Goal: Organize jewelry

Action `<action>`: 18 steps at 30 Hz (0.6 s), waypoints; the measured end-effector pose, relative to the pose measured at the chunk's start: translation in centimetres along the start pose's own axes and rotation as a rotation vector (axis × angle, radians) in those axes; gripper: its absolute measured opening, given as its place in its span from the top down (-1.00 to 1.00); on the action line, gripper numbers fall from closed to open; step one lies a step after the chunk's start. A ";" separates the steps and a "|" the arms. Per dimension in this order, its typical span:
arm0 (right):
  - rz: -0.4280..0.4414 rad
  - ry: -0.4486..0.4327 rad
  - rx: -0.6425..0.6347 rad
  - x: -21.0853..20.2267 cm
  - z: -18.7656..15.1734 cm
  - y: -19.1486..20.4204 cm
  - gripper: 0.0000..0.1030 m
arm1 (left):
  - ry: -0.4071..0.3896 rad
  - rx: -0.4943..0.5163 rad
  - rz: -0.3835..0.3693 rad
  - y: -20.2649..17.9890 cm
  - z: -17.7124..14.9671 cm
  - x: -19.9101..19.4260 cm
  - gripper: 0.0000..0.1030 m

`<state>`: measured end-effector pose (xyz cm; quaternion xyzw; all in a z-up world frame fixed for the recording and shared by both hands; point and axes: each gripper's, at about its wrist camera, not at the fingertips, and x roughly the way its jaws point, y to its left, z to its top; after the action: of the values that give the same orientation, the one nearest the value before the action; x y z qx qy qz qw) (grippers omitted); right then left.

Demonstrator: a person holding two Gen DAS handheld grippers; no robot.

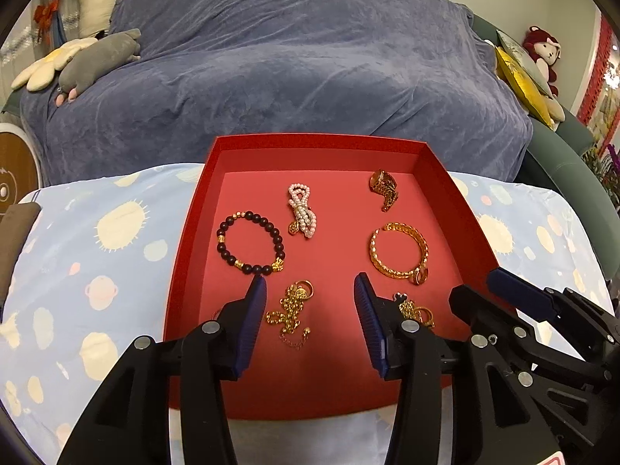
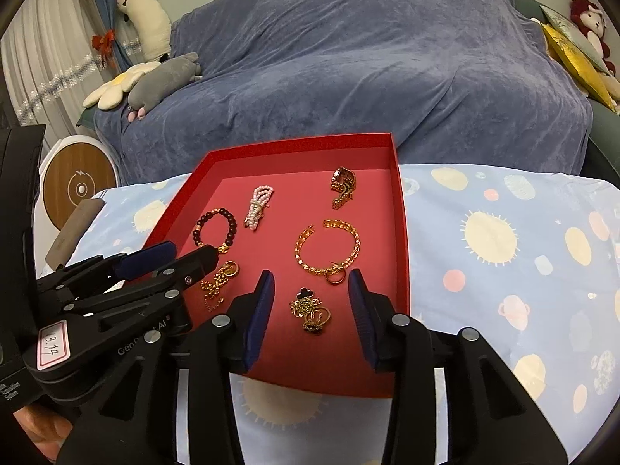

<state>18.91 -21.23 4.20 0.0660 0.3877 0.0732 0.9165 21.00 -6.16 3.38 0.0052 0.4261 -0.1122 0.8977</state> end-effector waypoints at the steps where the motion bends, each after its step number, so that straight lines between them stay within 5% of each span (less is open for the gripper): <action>1: 0.000 -0.002 -0.002 -0.4 -0.2 0.2 0.18 | -0.002 0.002 0.005 0.0 -0.3 -0.5 0.11; 18: -0.029 0.003 -0.006 -6.2 -5.3 2.3 -0.03 | 0.017 -0.031 0.078 0.3 -6.4 -6.7 -0.09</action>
<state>10.63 -19.77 5.32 0.0578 0.3899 0.0612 0.9170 12.04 -3.90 4.38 0.0087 0.4349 -0.0703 0.8977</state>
